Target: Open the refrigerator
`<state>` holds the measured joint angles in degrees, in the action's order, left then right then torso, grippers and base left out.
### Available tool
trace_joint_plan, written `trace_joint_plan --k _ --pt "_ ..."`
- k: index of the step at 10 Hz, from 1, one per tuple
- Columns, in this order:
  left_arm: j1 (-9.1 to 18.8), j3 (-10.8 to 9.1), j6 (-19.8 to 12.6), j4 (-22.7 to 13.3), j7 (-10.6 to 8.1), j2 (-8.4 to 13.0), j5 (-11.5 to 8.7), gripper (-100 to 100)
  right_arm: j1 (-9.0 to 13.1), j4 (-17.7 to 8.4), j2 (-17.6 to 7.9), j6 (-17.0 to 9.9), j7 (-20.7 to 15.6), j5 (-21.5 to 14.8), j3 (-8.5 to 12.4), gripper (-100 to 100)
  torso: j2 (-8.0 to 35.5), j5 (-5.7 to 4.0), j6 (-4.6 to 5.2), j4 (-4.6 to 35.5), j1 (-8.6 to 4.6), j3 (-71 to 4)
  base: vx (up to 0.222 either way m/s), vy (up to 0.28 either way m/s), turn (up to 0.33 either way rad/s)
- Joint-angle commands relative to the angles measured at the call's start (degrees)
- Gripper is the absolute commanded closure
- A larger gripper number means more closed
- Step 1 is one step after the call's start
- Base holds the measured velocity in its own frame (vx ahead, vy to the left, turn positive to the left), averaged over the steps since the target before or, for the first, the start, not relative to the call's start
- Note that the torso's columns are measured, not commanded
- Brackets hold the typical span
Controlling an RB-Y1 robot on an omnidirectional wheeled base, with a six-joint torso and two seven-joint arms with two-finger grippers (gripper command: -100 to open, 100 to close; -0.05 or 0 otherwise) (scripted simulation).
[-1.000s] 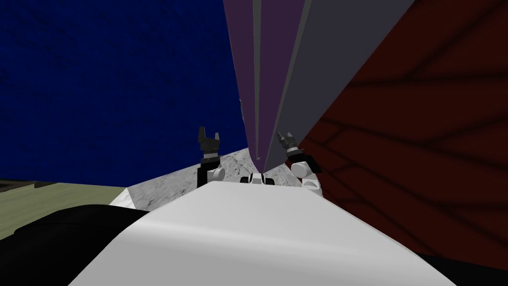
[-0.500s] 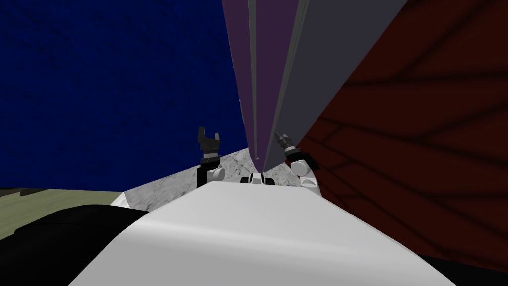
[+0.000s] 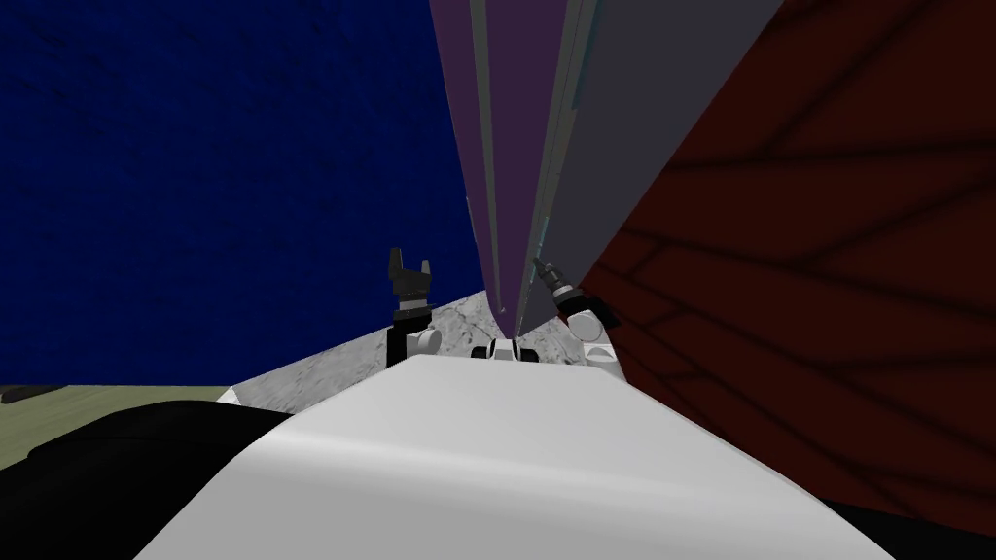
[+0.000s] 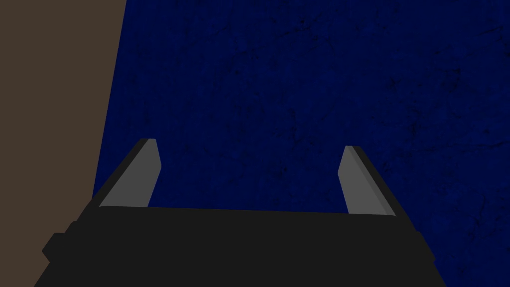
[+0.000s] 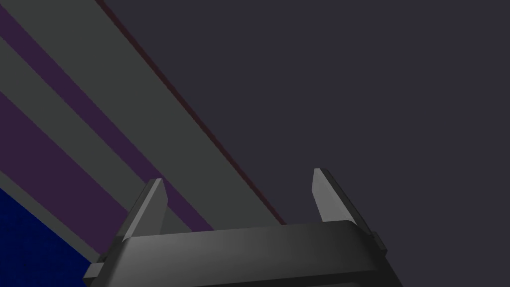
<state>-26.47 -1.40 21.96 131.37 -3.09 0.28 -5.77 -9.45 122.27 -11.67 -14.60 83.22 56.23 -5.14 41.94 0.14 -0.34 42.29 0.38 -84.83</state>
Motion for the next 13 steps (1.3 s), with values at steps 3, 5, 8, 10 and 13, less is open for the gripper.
trace_joint_plan --k 3,5,8,10,13 --pt "0.0 0.00 0.0 0.0 0.00 0.0 0.0 0 2.2 -0.5 1.9 -4.2 6.2 3.9 -0.1 -100 0.0 0.07 -0.32 -0.1 0.41 0.1 -0.003 0.030 -0.060" --pt "0.0 0.00 0.0 0.0 0.00 0.0 0.0 0 2.8 -0.8 2.8 -5.6 8.2 5.4 -0.1 -100 0.0 0.14 -0.53 -0.2 0.72 0.0 -0.016 0.025 -0.039" --pt "0.0 0.00 0.0 0.0 0.00 0.0 0.0 0 4.3 -1.6 6.0 -8.7 13.0 8.8 -0.4 -100 -0.1 0.25 -0.85 -0.2 1.15 0.0 -0.021 0.051 -0.083" --pt "0.0 0.02 0.0 0.0 0.00 0.0 0.0 0 4.6 -1.8 7.4 -9.5 14.2 9.6 -0.4 -100 -0.2 0.27 -0.62 -0.2 1.11 -0.1 -0.009 0.069 0.070" --pt "0.0 0.01 0.0 0.0 0.00 0.0 0.0 0 5.3 -2.1 11.8 -10.9 16.4 11.1 -0.5 -100 -0.2 -0.08 0.12 -0.1 -0.23 -0.1 -0.012 0.042 -0.023"
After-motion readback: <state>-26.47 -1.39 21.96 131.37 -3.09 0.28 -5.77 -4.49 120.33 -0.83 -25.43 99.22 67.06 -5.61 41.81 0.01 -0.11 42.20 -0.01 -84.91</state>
